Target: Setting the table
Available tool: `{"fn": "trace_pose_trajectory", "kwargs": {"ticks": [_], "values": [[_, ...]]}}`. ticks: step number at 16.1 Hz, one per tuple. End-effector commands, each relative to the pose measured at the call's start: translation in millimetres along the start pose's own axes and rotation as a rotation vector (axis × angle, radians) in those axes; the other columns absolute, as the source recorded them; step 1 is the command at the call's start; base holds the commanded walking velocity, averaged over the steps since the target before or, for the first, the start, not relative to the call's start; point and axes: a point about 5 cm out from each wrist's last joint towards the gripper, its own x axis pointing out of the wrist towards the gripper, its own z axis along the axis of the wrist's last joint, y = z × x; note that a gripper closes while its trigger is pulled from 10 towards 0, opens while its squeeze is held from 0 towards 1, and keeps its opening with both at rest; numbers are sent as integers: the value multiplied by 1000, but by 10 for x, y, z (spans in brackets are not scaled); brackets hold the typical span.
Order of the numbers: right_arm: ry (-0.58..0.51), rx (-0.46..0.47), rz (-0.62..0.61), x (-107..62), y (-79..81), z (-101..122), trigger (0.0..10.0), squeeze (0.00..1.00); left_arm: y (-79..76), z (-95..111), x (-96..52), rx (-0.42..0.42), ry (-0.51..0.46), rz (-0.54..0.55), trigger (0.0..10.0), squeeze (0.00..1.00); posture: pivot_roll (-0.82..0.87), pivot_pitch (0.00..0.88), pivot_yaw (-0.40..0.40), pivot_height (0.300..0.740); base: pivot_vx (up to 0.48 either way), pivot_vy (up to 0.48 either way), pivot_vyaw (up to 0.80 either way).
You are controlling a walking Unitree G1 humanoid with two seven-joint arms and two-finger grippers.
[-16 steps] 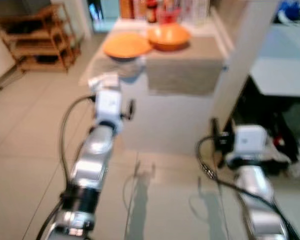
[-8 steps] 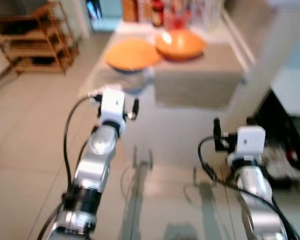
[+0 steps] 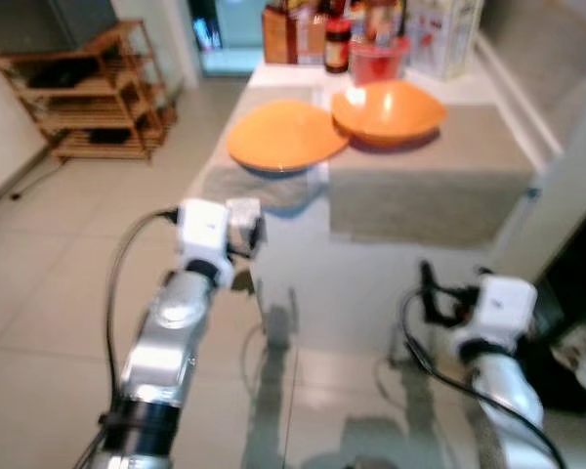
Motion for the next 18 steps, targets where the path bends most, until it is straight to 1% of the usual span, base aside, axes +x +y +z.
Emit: {"fn": "trace_pose_trajectory", "kwargs": {"ticks": [1,3,4,6,9,11,12,13,15,16,17,18], "values": [[-30,14,37,9,117,72,10000,0,47,134,20,18,-45,5,10000,0,-151,0,63,727,458,0,0],[-36,0,51,0,151,81,10000,0,-26,229,50,9,-81,-30,10000,0,-149,0,65,727,461,0,0],[-34,3,51,-5,157,75,10000,0,-66,267,50,24,-98,-54,10000,0,-148,0,67,727,465,0,0],[-32,1,52,-16,157,73,10000,0,-125,285,37,37,-101,-93,10000,0,-150,0,69,727,465,0,0],[-31,-10,53,-18,161,67,10000,0,-151,303,25,38,-121,-116,10000,0,-151,0,69,727,477,0,0],[-40,-27,59,-20,171,77,10000,0,-141,297,32,29,-111,-109,10000,0,-150,0,68,727,0,0,0],[-43,-32,61,-20,176,82,10000,0,-131,311,58,27,-108,-113,10000,0,-153,0,66,727,0,0,0],[-41,-32,61,-23,173,75,10000,0,-87,385,165,31,-98,-114,10000,0,-152,0,63,727,0,0,0],[-37,-33,61,-29,172,66,10000,0,-9,488,304,-31,-63,-107,10000,0,-155,0,63,727,0,0,0],[-35,-32,60,-30,170,63,10000,0,12,501,360,-33,-27,-117,10000,0,-155,0,63,727,0,0,0],[-35,-32,60,-30,169,63,10000,0,44,509,422,-107,14,-112,10000,0,-156,0,65,727,0,0,0],[-35,-33,58,-32,172,63,10000,0,48,501,469,-166,55,-132,10000,0,-158,0,66,727,0,0,0]]}}
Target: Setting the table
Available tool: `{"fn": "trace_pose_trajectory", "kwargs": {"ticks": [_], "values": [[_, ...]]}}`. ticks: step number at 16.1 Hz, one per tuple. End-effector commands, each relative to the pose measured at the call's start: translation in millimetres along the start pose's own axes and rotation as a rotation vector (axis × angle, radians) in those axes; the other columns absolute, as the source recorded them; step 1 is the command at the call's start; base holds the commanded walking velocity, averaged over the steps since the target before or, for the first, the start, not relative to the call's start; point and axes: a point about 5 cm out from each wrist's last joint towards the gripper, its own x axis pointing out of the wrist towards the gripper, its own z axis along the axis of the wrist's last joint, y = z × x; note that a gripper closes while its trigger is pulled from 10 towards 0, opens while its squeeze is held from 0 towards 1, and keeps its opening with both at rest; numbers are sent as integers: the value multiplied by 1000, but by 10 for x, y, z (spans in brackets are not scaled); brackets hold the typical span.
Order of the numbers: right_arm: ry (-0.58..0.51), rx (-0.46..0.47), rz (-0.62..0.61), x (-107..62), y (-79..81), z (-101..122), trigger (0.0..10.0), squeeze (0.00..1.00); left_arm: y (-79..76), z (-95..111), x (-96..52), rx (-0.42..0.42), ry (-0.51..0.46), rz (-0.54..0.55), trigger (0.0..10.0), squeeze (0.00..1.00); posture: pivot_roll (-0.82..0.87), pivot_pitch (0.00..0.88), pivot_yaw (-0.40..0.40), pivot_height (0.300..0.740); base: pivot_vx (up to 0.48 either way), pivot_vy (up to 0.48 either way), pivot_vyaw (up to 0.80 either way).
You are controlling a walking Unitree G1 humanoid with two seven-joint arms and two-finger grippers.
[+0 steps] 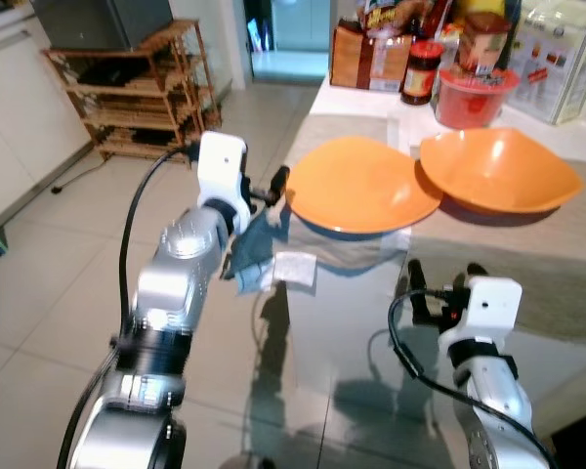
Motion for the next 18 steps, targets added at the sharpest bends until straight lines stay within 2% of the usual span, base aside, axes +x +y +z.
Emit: {"fn": "trace_pose_trajectory", "kwargs": {"ticks": [1,2,4,7,8,9,10,11,12,14,15,16,18], "values": [[-7,-3,2,-11,13,14,10000,0,44,-53,34,-76,65,3,10000,0,-160,0,66,727,0,0,0],[-6,-4,2,-14,16,12,10000,0,72,-75,76,-137,111,15,10000,0,-162,0,67,727,0,0,0],[-5,-4,2,-18,16,13,10000,0,108,-120,112,-204,172,28,10000,0,-165,0,66,727,0,0,0],[-5,-4,2,-18,16,13,10000,0,108,-120,112,-204,172,28,10000,0,-165,0,66,727,0,0,0],[-5,-5,2,-21,15,14,10000,0,122,-139,125,-233,196,33,10000,0,-169,0,64,727,0,0,0],[0,-10,0,-43,-1,12,10000,0,135,-46,186,-317,185,27,10000,0,-182,0,63,727,0,0,0],[1,-12,0,-50,-5,12,10000,0,130,2,203,-332,169,21,10000,0,-183,2,64,727,0,0,0],[4,-15,-1,-60,-10,10,10000,0,94,110,215,-289,124,-11,10000,0,-185,8,64,727,0,0,0],[7,-16,-3,-66,-14,5,10000,0,66,192,210,-201,100,-22,10000,0,-185,9,63,727,0,0,0],[10,-16,-3,-69,-17,1,10000,0,37,264,211,-226,113,-49,10000,0,-183,11,63,727,0,0,0],[14,-18,-2,-70,-15,-4,10000,0,20,313,220,-329,141,-83,10000,0,-181,13,63,727,0,0,0],[16,-18,-1,-68,-13,-7,10000,0,0,334,217,-389,161,-102,10000,0,-180,15,63,727,0,0,0],[20,-16,0,-66,-8,-12,10000,0,-23,341,209,-435,189,-120,10000,0,-177,19,63,727,0,0,0]]}}
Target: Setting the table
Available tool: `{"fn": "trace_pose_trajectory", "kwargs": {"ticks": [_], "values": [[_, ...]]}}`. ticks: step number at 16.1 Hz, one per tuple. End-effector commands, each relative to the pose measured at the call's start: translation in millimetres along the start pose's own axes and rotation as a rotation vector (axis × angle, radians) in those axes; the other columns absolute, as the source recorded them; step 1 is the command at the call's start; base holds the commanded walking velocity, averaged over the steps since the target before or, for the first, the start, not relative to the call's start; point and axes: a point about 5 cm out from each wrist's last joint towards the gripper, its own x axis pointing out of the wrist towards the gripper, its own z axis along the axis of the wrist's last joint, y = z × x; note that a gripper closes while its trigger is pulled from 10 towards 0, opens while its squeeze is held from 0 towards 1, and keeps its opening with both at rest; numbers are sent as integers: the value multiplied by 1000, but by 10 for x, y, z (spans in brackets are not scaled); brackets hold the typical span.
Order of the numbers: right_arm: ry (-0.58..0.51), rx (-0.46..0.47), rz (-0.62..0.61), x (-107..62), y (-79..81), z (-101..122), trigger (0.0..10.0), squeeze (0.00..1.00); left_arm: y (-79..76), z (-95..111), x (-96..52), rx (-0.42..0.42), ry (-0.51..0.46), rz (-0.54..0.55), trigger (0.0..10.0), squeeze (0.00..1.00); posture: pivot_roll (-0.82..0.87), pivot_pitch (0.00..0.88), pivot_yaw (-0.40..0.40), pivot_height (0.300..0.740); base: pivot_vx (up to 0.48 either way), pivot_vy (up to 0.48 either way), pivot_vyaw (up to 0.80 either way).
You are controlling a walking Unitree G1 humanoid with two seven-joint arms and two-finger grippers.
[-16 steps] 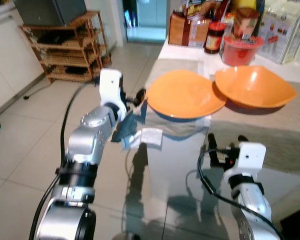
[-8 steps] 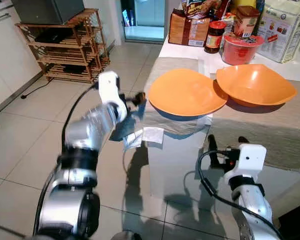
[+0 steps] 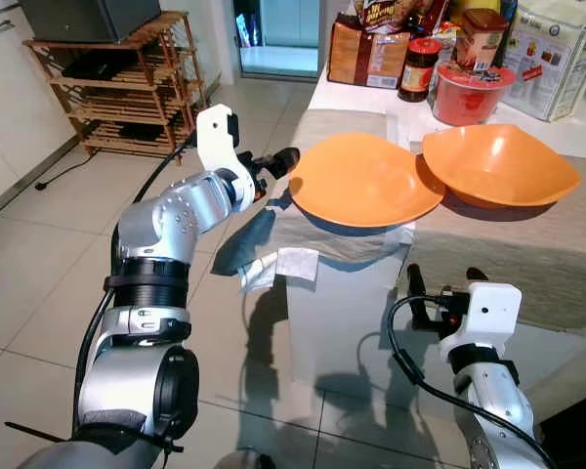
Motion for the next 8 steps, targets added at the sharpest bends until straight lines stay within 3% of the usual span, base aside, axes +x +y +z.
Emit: {"fn": "trace_pose_trajectory", "kwargs": {"ticks": [1,8], "values": [[12,-8,6,-11,16,-7,10000,0,-42,38,-12,-30,22,-10,10000,0,-177,21,62,727,0,0,0],[18,-13,13,-9,10,-10,10000,0,-40,-86,-7,-181,122,-30,10000,0,-179,25,56,727,0,0,0]]}}
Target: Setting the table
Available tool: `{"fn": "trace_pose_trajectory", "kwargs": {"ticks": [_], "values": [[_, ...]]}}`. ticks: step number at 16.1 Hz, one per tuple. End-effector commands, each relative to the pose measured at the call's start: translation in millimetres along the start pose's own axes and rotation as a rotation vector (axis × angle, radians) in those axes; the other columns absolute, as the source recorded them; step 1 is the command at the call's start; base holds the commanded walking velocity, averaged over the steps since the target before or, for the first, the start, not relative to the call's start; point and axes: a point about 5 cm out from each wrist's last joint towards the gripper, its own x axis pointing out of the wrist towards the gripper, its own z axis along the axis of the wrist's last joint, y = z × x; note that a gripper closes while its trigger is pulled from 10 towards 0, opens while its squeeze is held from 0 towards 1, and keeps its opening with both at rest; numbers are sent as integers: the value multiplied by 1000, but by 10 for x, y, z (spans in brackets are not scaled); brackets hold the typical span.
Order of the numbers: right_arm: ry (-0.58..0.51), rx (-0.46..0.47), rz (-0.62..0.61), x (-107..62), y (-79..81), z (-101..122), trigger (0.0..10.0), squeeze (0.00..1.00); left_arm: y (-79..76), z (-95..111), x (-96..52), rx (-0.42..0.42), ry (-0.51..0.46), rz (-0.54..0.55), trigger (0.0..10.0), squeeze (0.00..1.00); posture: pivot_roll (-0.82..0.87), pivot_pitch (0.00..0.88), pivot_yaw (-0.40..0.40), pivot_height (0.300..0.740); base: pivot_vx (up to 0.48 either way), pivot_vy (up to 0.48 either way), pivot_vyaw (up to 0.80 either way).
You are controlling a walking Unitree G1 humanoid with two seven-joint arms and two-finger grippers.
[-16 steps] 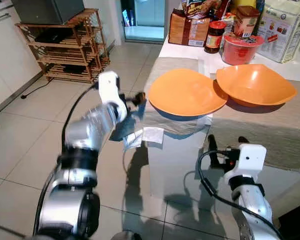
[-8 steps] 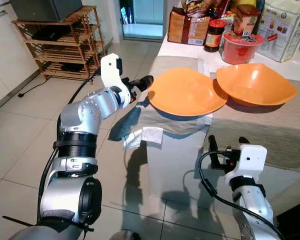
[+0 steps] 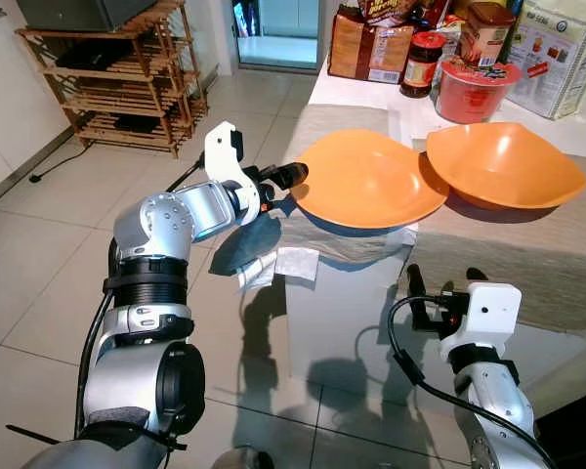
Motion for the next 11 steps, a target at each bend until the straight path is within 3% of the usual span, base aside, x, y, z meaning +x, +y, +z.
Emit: {"fn": "trace_pose_trajectory", "kwargs": {"ticks": [1,11], "values": [[11,-10,9,-11,11,-4,10000,0,-54,17,14,-20,10,-20,10000,0,-180,25,56,727,0,0,0],[18,-20,17,-42,7,-7,10000,0,-51,-148,101,-136,61,-44,10000,0,-195,6,52,727,0,0,0]]}}
